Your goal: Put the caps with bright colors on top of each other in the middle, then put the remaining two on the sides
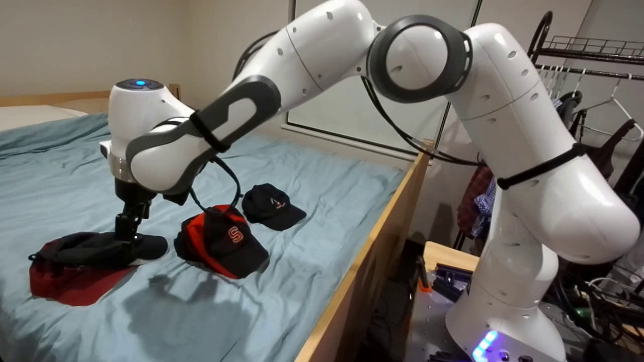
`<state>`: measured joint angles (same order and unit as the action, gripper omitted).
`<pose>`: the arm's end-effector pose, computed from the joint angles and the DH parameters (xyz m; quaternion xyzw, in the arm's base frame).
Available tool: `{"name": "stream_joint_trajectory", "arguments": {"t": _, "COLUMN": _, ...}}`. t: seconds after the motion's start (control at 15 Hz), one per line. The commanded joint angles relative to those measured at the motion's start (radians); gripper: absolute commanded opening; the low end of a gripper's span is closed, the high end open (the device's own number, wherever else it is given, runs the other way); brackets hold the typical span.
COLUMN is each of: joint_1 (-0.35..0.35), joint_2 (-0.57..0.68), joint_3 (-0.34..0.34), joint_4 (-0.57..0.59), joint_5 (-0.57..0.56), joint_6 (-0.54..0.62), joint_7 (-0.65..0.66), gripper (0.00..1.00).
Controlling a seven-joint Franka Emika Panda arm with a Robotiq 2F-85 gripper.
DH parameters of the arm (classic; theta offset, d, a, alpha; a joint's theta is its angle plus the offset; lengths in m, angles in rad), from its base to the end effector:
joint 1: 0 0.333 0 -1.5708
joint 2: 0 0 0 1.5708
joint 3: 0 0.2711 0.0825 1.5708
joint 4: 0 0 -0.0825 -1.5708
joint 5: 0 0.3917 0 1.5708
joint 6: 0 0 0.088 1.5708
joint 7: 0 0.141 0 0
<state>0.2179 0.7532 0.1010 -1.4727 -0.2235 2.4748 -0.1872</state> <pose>0.6947 0.2148 0.1884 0.9423 0.3062 0.1294 0.0386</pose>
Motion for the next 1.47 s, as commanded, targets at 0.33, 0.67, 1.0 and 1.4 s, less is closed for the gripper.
{"name": "stream_joint_trajectory", "arguments": {"t": 0.33, "joint_1": 0.054, "joint_2": 0.334, "joint_3": -0.041, "joint_4": 0.409, "joint_5": -0.103, "joint_6": 0.014, "joint_7": -0.176, "gripper": 1.00}}
{"name": "stream_joint_trajectory", "arguments": {"t": 0.67, "joint_1": 0.101, "joint_2": 0.435, "joint_3": -0.103, "joint_4": 0.543, "joint_5": -0.158, "joint_6": 0.014, "joint_7": -0.164, "gripper": 1.00}}
{"name": "stream_joint_trajectory", "arguments": {"t": 1.0, "joint_1": 0.112, "joint_2": 0.495, "joint_3": -0.129, "joint_4": 0.630, "joint_5": -0.153, "joint_6": 0.006, "joint_7": -0.154, "gripper": 0.67}}
{"name": "stream_joint_trajectory", "arguments": {"t": 1.4, "joint_1": 0.103, "joint_2": 0.506, "joint_3": -0.139, "joint_4": 0.653, "joint_5": -0.143, "joint_6": 0.018, "joint_7": -0.164, "gripper": 0.26}}
